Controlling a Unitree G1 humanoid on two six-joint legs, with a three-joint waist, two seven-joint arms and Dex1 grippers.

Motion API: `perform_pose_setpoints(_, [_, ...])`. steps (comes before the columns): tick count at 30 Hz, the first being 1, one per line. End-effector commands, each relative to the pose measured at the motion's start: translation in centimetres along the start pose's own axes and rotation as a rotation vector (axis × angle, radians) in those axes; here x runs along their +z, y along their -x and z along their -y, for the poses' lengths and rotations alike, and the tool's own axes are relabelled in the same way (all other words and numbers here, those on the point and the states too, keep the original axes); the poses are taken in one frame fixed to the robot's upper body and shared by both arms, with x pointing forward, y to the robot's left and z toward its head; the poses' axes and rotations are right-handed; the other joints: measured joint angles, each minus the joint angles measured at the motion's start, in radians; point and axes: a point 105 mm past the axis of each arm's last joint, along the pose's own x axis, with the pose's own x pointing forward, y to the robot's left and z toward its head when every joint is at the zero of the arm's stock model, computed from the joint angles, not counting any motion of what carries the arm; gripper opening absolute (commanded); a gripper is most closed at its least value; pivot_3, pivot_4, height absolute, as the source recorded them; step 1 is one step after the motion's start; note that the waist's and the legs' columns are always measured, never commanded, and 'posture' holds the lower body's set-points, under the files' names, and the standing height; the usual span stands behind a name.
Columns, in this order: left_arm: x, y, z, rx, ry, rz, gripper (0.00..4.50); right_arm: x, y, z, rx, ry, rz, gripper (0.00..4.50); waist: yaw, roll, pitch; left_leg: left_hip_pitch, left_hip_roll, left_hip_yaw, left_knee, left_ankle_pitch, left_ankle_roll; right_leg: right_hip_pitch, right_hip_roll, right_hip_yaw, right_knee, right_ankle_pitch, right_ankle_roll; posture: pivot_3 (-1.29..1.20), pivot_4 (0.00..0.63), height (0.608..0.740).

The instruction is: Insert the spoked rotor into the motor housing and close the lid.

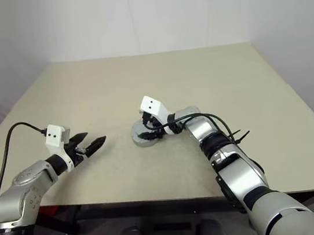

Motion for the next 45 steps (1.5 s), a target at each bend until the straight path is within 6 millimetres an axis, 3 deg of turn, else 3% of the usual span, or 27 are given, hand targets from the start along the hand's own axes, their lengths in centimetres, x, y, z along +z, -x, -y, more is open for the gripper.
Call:
perform_pose_setpoints(1, [1.5, 0.2, 0.2, -0.007, -0.03, 0.048, 4.5, -7.0, 0.7, -2.1, 0.069, -0.154, -0.24, 2.95, 0.0, 0.0, -0.001, 0.0, 0.0, 0.0, 0.0, 0.0, 0.0, 0.0, 0.0, 0.0, 0.0, 0.0, 0.0, 0.0, 0.0, 0.74])
perform_pose_setpoints(10, [1.4, 0.1, 0.2, -0.007, -0.028, 0.046, 4.5, -4.7, 1.0, -2.5, 0.144, -0.397, -0.157, 2.95, 0.0, -0.001, -0.003, -0.001, -0.005, 0.0, -0.005, -0.003, 0.003, 0.0, -0.004, 0.0, -0.004, -0.001, 0.0, 0.0, 0.0, 0.74])
perform_pose_setpoints(22, [1.4, 0.1, 0.1, 0.001, -0.028, 0.048, 4.5, -5.0, 0.5, -1.7, 0.059, -0.291, -0.186, 2.95, -0.008, -0.002, -0.005, -0.001, -0.004, 0.0, -0.006, -0.011, -0.001, 0.001, -0.004, -0.002, -0.005, -0.009, -0.002, 0.0, 0.0, 0.74])
perform_pose_setpoints(31, [1.6, 0.3, -0.2, 0.009, -0.034, 0.049, 4.5, -6.6, 0.7, -2.2, 0.07, -0.167, -0.229, 2.95, -0.01, -0.002, -0.005, 0.003, -0.005, 0.0, -0.006, -0.011, -0.001, 0.004, -0.005, -0.001, -0.004, -0.01, 0.0, 0.0, 0.0, 0.74])
perform_pose_setpoints(40, [1.6, 0.2, -0.2, 0.008, -0.036, 0.047, 4.5, -5.0, 0.6, -2.6, 0.123, -0.201, -0.119, 2.95, -0.011, -0.002, -0.005, 0.002, -0.005, 0.0, -0.006, -0.011, -0.001, 0.004, -0.005, -0.002, -0.005, -0.01, -0.001, 0.0, 0.0, 0.74])
perform_pose_setpoints(45, [1.6, 0.3, -0.2, 0.008, -0.038, 0.047, 4.5, -5.1, 0.7, -2.8, 0.146, -0.176, -0.136, 2.95, -0.011, -0.004, -0.007, 0.001, -0.005, 0.001, -0.011, -0.012, -0.001, 0.003, -0.005, -0.002, -0.011, -0.009, -0.002, 0.0, 0.0, 0.74])
